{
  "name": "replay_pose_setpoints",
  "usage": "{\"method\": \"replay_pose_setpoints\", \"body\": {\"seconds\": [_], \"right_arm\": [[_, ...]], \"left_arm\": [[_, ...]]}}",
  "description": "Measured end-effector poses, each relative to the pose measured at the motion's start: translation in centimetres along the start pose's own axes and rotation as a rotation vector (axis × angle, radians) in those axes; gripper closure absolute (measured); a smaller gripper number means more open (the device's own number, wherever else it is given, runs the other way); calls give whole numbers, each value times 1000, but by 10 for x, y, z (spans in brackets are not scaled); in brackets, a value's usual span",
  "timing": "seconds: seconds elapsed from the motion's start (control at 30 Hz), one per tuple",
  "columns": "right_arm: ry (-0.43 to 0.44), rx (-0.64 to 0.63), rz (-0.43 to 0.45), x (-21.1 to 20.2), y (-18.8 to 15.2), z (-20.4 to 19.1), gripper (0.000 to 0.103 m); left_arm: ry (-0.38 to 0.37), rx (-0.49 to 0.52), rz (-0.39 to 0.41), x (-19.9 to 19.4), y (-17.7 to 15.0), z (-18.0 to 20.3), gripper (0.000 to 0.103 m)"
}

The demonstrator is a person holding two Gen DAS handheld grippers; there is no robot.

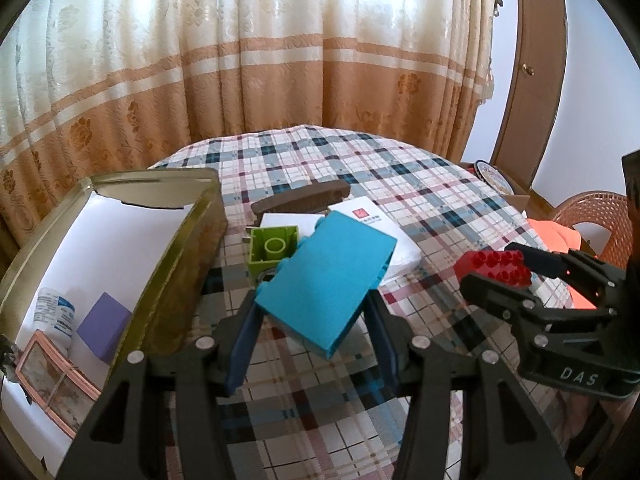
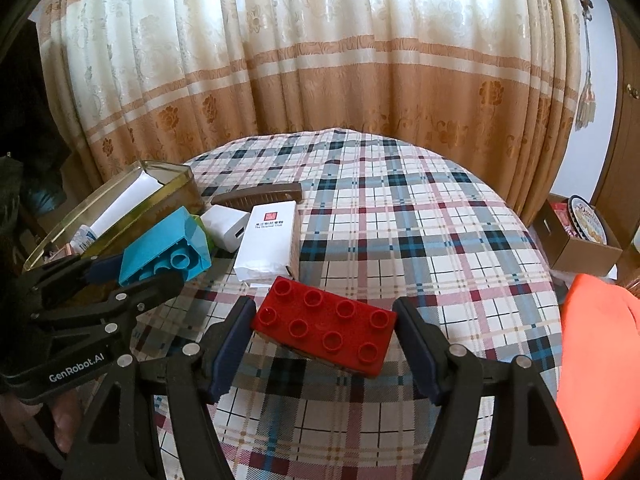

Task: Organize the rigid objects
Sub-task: 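Lift the red brick with right gripper while left gripper lifts the blue brick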

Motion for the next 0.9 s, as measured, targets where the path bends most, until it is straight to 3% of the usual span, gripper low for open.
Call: {"method": "replay_pose_setpoints", "body": {"seconds": [0.9], "right_arm": [[-19,-31,43,-8,3,-3,30]], "left_arm": [[44,-9,57,-10,4,-3,51]]}}
Point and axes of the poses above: each gripper's, at about its wrist camera, not at the fingertips, and x roughly the way its jaws point, z to its right, y to its top, the point moved 7 cm from there along x, roughly the way its jaws point, and after that the axes turned 3 degrees about z, right-handed, at the moved point
